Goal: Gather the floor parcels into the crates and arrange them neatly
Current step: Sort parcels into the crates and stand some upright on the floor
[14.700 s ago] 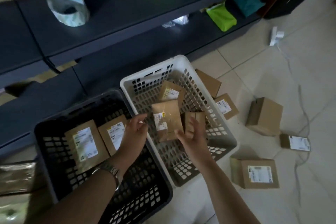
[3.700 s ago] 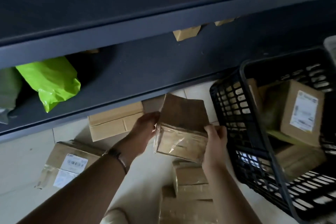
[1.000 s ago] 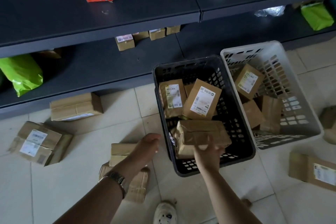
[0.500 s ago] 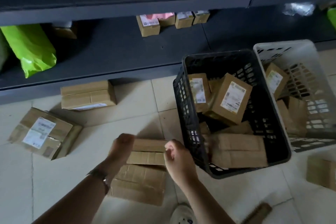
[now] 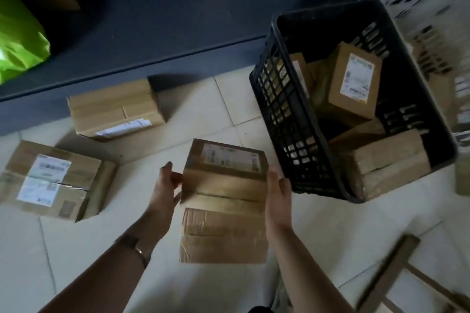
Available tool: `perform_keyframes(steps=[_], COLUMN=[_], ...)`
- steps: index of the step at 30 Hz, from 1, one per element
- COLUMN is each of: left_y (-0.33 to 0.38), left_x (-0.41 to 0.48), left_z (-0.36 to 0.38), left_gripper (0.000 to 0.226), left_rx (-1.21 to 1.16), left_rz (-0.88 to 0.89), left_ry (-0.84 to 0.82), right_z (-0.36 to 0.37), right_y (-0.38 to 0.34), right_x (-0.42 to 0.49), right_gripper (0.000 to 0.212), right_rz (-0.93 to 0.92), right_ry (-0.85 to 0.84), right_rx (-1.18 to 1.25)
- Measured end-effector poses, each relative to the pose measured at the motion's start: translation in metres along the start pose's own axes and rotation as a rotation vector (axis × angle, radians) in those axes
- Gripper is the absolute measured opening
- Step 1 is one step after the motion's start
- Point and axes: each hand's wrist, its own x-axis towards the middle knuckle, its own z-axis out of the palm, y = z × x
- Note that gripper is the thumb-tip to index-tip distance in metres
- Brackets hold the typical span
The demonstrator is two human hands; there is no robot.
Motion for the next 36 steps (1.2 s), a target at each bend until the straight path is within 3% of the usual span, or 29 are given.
perform_keyframes(steps=[6,9,11,14,18,20,23,26,29,31,33,36], left_y=[0.131,0.209,0.255,0.316,0.367,0.372,0.354,0.316,0.273,0.244,0.213,0.184], left_x=[-0.080,-0.136,-0.174,-0.230,-0.284,-0.302,-0.309,-0.286,-0.243,-0.211,-0.175,-0.131], left_z=[-0.006,-0.001,0.001,-0.007,-0.008,0.001,0.029,0.065,0.112,0.150,0.191,0.250], left_gripper=[0.043,0.035,0.029,0.032,0.049,0.033,0.032,0.020,0.048,0.046,0.047,0.051], left_rx=[0.010,0.053,0.089,0.060,-0.077,-0.089,0.030,0.151,0.249,0.280,0.369,0.420], left_rz=[0.174,0.299,0.385,0.459,0.431,0.443,0.448,0.457,0.398,0.374,0.339,0.252], left_ry=[-0.170,-0.197,-0.305,-0.350,-0.366,-0.267,-0.184,-0.162,-0.232,-0.210,-0.165,-0.133], right_z=[-0.012,-0.019,-0.024,-0.031,-0.035,-0.037,-0.046,-0.057,-0.069,-0.076,-0.081,-0.088], right_y=[-0.117,-0.199,-0.252,-0.326,-0.401,-0.421,-0.423,-0.386,-0.339,-0.317,-0.305,-0.302], right_x=[-0.071,-0.108,-0.132,-0.165,-0.214,-0.227,-0.223,-0.196,-0.137,-0.079,-0.019,0.066], right_gripper=[0.022,0.046,0.061,0.058,0.057,0.072,0.087,0.086,0.104,0.119,0.118,0.097], right_rz=[-0.105,-0.240,-0.300,-0.378,-0.399,-0.369,-0.270,-0.147,-0.007,0.045,0.058,0.053], right_ry=[-0.123,-0.212,-0.226,-0.204,-0.313,-0.324,-0.330,-0.369,-0.209,-0.110,-0.099,-0.121], right_rx=[0.247,0.291,0.295,0.324,0.413,0.565,0.673,0.550,0.393,0.284,0.224,0.110])
